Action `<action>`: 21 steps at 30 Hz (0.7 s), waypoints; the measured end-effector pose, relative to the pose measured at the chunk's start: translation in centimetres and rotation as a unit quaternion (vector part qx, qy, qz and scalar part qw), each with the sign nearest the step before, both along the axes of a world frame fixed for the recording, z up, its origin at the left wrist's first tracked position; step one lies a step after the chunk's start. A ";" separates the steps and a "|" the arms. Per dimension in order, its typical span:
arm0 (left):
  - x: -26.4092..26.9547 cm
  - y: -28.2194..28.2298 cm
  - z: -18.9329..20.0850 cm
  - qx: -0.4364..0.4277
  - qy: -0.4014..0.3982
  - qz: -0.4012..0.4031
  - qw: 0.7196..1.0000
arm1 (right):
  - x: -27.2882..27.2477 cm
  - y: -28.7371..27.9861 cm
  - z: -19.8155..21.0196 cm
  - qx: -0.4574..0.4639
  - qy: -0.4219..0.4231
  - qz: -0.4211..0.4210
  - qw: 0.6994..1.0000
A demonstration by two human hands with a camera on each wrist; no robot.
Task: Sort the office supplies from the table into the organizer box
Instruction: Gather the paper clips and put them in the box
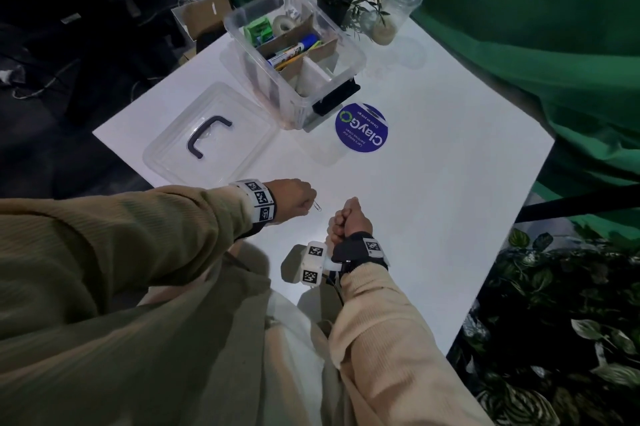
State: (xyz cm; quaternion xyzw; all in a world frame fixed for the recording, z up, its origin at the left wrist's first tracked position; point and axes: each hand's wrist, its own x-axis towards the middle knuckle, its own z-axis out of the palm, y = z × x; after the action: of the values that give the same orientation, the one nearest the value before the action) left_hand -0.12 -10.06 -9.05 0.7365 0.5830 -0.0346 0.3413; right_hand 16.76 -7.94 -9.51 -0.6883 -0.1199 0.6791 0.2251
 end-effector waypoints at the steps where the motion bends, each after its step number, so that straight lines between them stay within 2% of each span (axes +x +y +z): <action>1: 0.2 0.4 0.1 -0.002 -0.009 0.007 1.000 | 0.1 -0.1 -0.1 -0.002 0.002 -0.004 1.000; 6: 0.6 1.6 0.0 -0.029 -0.025 0.039 0.998 | 0.8 -0.3 -0.5 -0.008 0.009 -0.021 1.000; 13: 1.3 2.2 0.1 -0.006 0.001 0.047 0.999 | 1.6 -0.4 -0.5 -0.012 0.020 -0.040 0.999; 21: 1.6 2.1 0.1 -0.023 0.056 0.029 0.998 | 1.5 -0.4 -0.5 0.001 0.015 -0.032 0.999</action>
State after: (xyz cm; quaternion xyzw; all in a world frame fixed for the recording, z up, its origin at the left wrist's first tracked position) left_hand 1.50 -7.98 -9.00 0.7083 0.6211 -0.0789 0.3261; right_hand 18.27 -8.32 -10.05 -0.6814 -0.0955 0.6815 0.2493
